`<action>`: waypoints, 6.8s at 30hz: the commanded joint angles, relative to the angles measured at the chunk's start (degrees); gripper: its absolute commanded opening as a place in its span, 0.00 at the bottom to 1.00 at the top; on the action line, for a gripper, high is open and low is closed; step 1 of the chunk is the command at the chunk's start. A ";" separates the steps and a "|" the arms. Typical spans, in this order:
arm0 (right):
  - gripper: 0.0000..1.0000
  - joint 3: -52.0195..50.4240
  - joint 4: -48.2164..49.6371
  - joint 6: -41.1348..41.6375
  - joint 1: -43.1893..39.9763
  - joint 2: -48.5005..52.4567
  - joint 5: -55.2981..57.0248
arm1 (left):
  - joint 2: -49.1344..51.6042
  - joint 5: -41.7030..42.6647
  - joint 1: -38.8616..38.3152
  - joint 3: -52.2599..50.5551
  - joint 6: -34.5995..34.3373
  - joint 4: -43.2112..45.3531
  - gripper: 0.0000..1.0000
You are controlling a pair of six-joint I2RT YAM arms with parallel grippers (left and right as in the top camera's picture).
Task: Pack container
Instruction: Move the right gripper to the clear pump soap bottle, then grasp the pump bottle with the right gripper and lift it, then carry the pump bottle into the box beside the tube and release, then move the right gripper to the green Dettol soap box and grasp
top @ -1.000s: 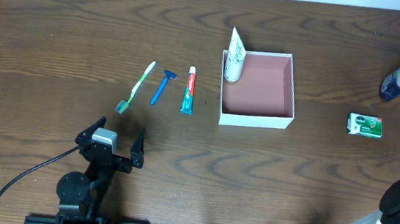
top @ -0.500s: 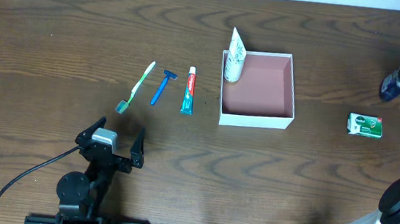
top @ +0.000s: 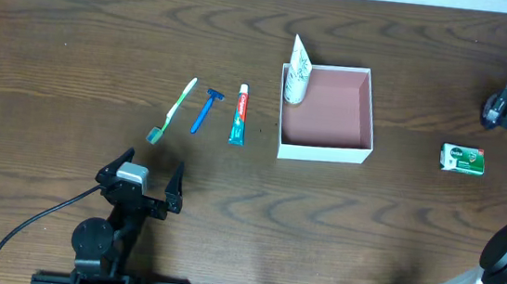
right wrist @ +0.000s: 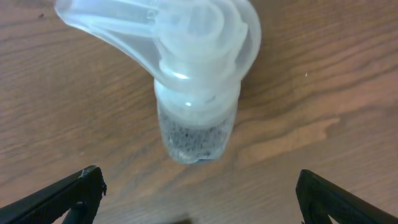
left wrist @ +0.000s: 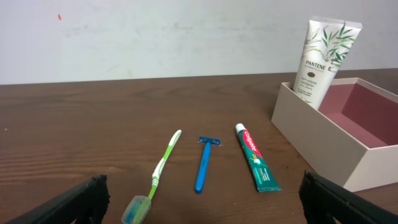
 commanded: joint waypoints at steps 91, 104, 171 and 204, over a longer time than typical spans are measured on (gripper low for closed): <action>0.31 -1.31 17.77 15.30 21.31 -18.99 -15.82 | -0.31 0.74 0.37 -1.68 0.15 -0.61 0.98; 0.30 -1.33 6.43 15.26 37.38 -18.25 -8.26 | -0.31 0.74 0.37 -1.68 0.15 -0.61 0.98; 0.50 -1.33 6.01 14.67 48.19 -1.14 -0.61 | -0.31 0.74 0.37 -1.68 0.15 -0.61 0.98; 0.72 -1.27 9.49 11.63 48.04 -23.32 29.88 | -0.31 0.74 0.37 -1.68 0.15 -0.61 0.98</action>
